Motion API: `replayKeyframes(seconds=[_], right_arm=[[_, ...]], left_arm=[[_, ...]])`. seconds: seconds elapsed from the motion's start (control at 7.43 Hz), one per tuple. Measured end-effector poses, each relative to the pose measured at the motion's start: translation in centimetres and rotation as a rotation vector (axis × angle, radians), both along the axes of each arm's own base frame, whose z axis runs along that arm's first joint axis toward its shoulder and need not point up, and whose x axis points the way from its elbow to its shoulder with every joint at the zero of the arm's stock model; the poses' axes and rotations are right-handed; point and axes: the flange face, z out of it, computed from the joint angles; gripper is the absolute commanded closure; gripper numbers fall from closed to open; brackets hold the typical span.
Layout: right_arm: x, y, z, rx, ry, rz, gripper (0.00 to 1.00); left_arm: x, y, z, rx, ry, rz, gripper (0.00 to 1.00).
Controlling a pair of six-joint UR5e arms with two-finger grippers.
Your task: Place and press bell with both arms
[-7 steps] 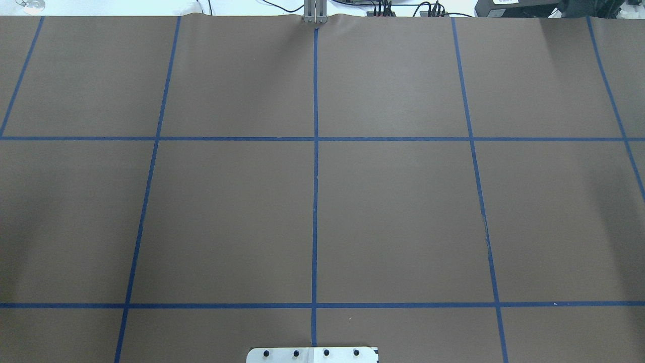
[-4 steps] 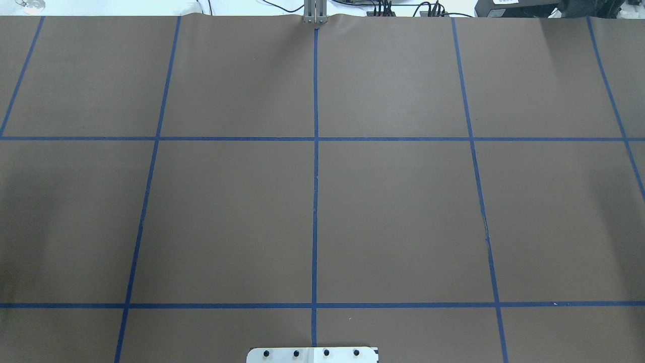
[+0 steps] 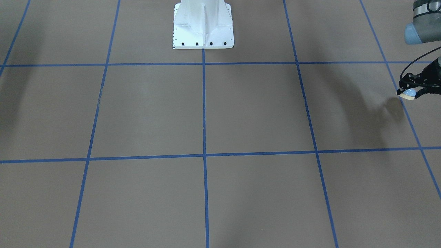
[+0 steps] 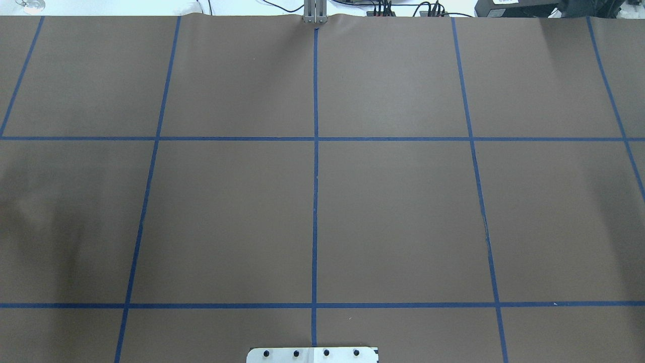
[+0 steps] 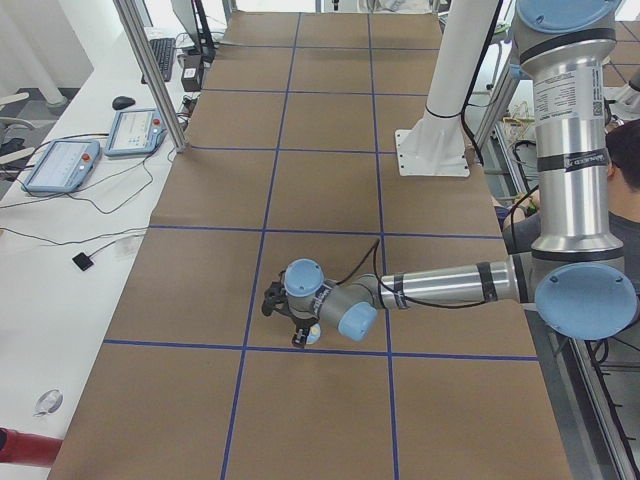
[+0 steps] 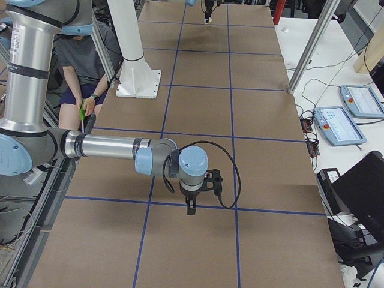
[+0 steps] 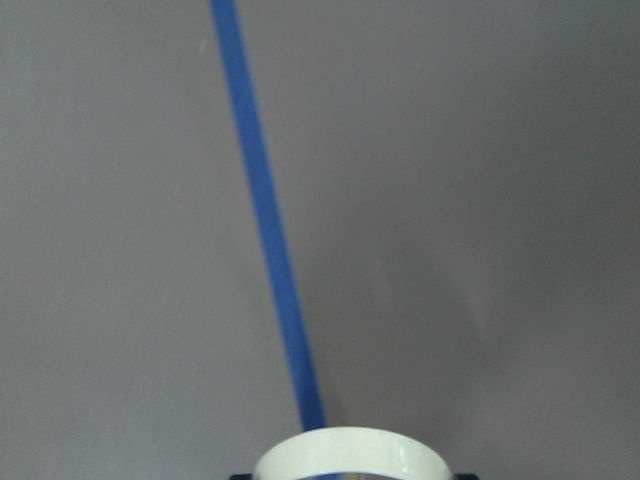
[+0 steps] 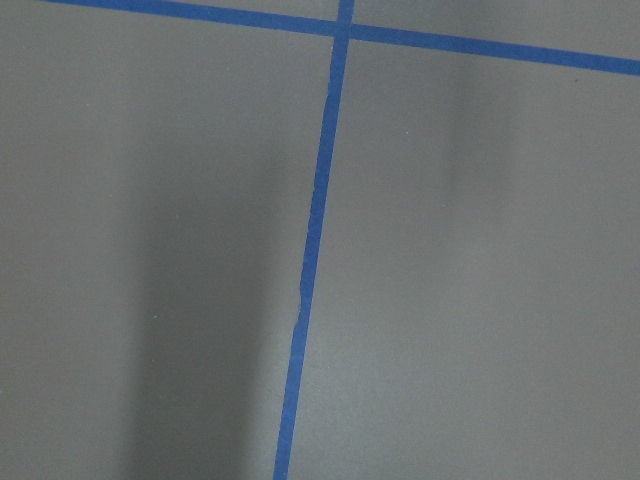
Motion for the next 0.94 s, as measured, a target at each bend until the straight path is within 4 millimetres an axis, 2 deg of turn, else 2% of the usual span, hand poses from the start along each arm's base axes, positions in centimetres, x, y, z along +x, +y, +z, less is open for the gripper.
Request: replayKeyframes(seconds=[0.27, 0.54, 0.67, 0.81, 0.94], right_arm=[[0.0, 0.0, 0.1, -0.003, 0.002, 0.000, 0.00], [0.0, 0.1, 0.4, -0.007, 0.006, 0.000, 0.00], [0.0, 0.3, 0.5, -0.010, 0.007, 0.000, 0.00], [0.0, 0.4, 0.7, -0.015, 0.007, 0.000, 0.00], [0.0, 0.5, 1.0, -0.020, 0.006, -0.001, 0.00]], left_arm=[[2.7, -7.0, -6.3, 0.018, -0.004, -0.005, 0.95], [5.3, -13.4, -13.9, 0.002, -0.017, -0.005, 0.95], [7.2, -16.0, -18.3, -0.023, -0.027, 0.005, 0.95], [10.1, -17.7, -22.6, -0.058, -0.042, 0.033, 0.95], [13.6, -18.5, -26.8, -0.098, -0.058, 0.069, 0.95]])
